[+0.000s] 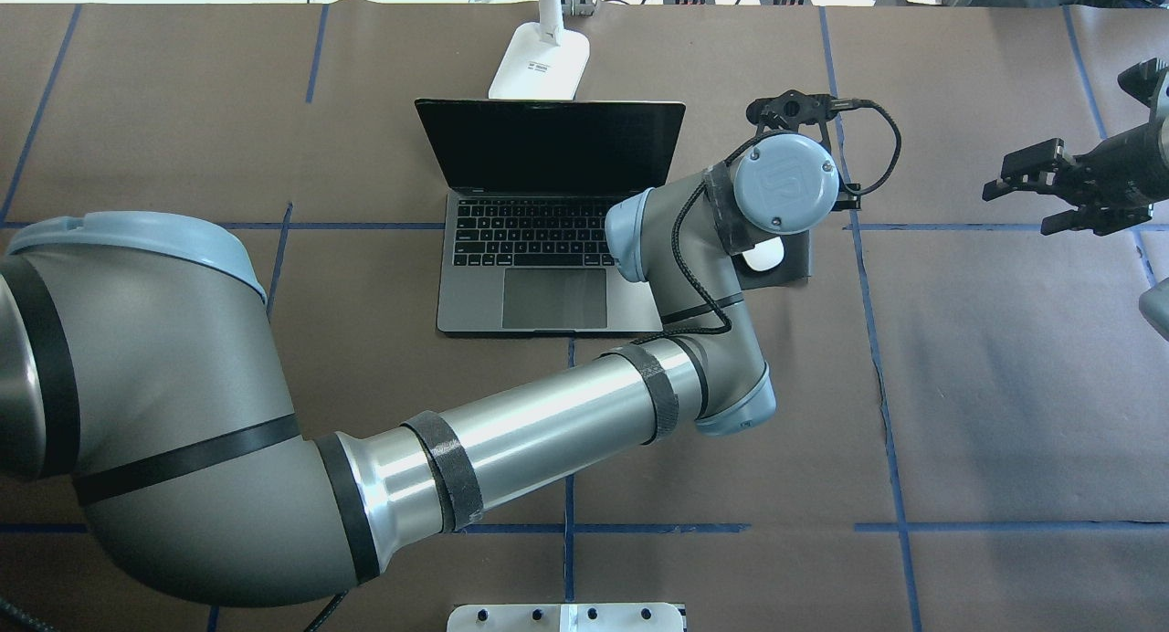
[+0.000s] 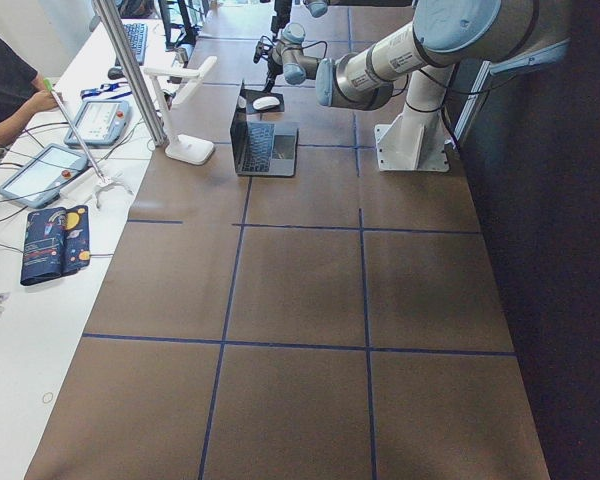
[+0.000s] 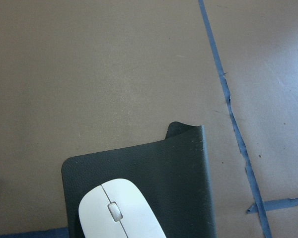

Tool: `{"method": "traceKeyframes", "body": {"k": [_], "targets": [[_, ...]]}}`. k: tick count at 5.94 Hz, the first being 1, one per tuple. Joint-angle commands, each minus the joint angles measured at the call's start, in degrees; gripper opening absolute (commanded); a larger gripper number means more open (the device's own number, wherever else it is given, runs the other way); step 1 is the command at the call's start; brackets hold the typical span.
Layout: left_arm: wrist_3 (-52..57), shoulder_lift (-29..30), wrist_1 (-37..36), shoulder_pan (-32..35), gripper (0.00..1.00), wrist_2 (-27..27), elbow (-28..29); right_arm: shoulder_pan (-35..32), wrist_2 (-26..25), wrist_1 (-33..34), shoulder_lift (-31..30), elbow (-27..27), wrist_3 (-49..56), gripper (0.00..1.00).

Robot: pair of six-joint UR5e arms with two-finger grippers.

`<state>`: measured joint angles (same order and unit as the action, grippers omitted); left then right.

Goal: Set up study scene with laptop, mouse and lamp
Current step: 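Lower the mouse onto the mouse pad and open the left gripper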

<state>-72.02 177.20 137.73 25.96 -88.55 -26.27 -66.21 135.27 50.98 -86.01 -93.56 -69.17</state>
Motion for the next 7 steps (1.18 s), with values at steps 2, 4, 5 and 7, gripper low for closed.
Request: {"method": "traceKeyframes", "body": {"k": [2, 4, 5, 7], "targets": [[-1.7, -2.6, -12.9, 0.4, 1.00, -2.8, -16.2, -0.8, 0.2, 0.1, -2.6, -3.7, 0.0, 1.00], [-1.8, -15.0, -26.6, 0.5, 1.00, -7.4, -41.6, -1.9, 0.2, 0.1, -4.9, -6.2, 0.0, 1.00], [-1.5, -17.7, -28.6, 0.8, 1.00, -7.6, -46.4, -2.8, -0.1, 0.1, -6.4, -8.1, 0.1, 1.00], [-0.8, -24.8, -35.9, 3.4, 1.00, -13.8, -57.6, -3.8, -0.8, 0.2, -6.7, -8.5, 3.7, 1.00]]}}
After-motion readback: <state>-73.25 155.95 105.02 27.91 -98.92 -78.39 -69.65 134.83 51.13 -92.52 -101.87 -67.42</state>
